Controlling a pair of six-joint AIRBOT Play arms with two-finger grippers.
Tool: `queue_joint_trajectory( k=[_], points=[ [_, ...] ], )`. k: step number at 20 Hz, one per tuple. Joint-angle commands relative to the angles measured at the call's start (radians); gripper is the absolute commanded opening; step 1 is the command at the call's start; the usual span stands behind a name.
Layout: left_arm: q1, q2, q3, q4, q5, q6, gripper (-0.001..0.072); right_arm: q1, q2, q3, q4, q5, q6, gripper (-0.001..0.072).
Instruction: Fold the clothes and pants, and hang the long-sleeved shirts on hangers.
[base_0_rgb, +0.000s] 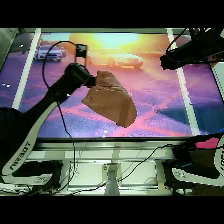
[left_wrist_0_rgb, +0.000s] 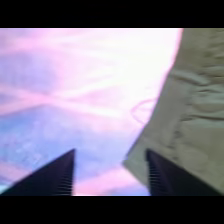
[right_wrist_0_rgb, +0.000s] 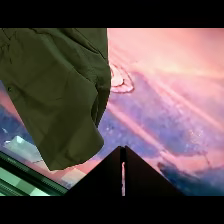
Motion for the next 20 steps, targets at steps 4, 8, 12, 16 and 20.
queue_joint_trajectory(
  k=[4, 8, 12, 16, 20],
  points=[
    [0.167, 0.029, -0.072, -0.018, -0.102, 0.024, 0.0026, 0.0, 0.0, 0.0, 0.001, -0.021, 0.0, 0.0009],
    [0.128, 0.186, -0.072, -0.035, -0.015, 0.254, 0.0025, 0.0, 0.0, 0.0, 0.001, -0.024, 0.0, 0.0009],
    [0.123, 0.404, -0.072, -0.377, 0.154, 0.616, 0.0024, 0.0, 0.0, 0.0, 0.001, -0.024, 0.0, 0.0009],
    [0.173, 0.484, -0.133, -0.752, 0.162, 0.896, 0.0024, 0.0, 0.0, 0.0, 0.001, -0.027, -0.021, 0.0009],
    [0.323, 0.481, -0.422, -0.953, 0.248, 0.896, 0.0024, 0.0, 0.0, 0.0, 0.001, -0.027, -0.022, 0.0009]
  ],
)
